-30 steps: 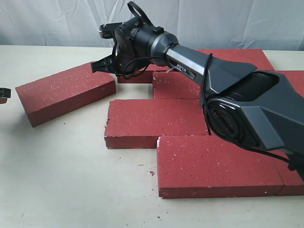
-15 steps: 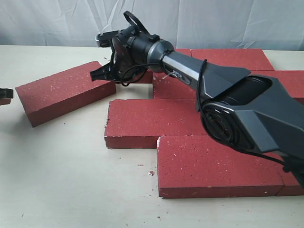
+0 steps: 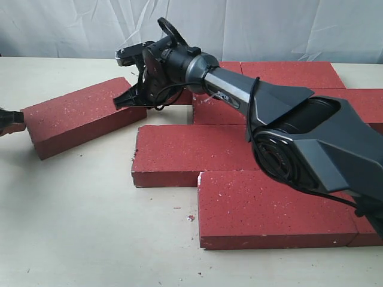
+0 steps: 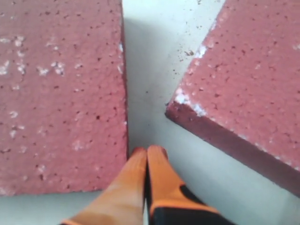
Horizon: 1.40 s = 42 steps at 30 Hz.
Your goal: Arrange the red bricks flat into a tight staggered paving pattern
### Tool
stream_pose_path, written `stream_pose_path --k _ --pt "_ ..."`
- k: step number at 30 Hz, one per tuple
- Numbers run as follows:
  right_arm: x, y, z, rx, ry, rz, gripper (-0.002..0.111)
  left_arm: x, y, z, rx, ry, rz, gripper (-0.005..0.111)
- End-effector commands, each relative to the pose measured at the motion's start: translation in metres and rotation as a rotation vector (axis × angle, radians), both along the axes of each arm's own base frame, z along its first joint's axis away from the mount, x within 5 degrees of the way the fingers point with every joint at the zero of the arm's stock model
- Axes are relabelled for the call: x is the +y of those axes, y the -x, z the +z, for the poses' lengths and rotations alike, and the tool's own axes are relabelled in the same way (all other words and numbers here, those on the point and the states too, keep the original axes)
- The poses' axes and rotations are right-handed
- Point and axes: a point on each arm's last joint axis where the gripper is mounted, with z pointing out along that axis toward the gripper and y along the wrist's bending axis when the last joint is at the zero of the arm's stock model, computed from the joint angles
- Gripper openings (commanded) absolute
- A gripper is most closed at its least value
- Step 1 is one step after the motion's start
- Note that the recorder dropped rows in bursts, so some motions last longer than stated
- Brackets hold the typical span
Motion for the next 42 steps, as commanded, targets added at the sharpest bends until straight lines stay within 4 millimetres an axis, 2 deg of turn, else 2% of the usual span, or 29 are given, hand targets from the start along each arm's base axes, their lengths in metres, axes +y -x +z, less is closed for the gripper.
stream_pose_path --k 1,5,10,20,24,28,30,31,33,36,42 --pt "0.01 0.012 0.009 0.006 0.03 0.106 -0.001 0.0 -0.002 0.001 -0.018 -0.012 -0.01 0.0" --pt "0.012 0.022 0.022 0.006 0.103 0.174 -0.001 0.005 -0.002 0.006 -0.028 -0.06 0.01 0.0" --pt "0.015 0.03 0.043 -0.005 0.114 0.213 -0.001 0.01 -0.003 0.014 -0.044 -0.103 0.042 0.0" --pt "0.01 0.041 0.042 0.095 0.208 0.307 -0.001 0.017 -0.004 0.013 -0.031 -0.158 0.092 0.0" --pt "0.006 0.038 0.045 0.062 0.249 0.303 -0.001 0.019 -0.007 0.015 -0.04 -0.14 0.145 0.0" --pt "-0.002 0.037 0.078 -0.027 0.293 0.297 -0.001 0.019 -0.006 0.016 -0.036 -0.17 0.122 0.0" --pt "-0.005 0.038 0.086 -0.029 0.297 0.315 -0.001 0.017 -0.003 0.018 -0.018 -0.143 0.112 0.0" --pt "-0.003 0.039 0.085 -0.014 0.273 0.322 -0.001 0.014 -0.002 0.017 0.0 -0.134 0.086 0.0" --pt "0.001 0.033 0.068 -0.02 0.237 0.329 -0.001 0.014 0.0 0.016 0.016 -0.152 0.051 0.0" --pt "0.005 0.025 0.053 -0.057 0.201 0.308 -0.001 0.014 0.0 0.016 0.02 -0.141 0.074 0.0" --pt "0.002 0.012 0.027 -0.05 0.163 0.283 -0.001 0.012 -0.001 0.015 0.018 -0.097 0.085 0.0"
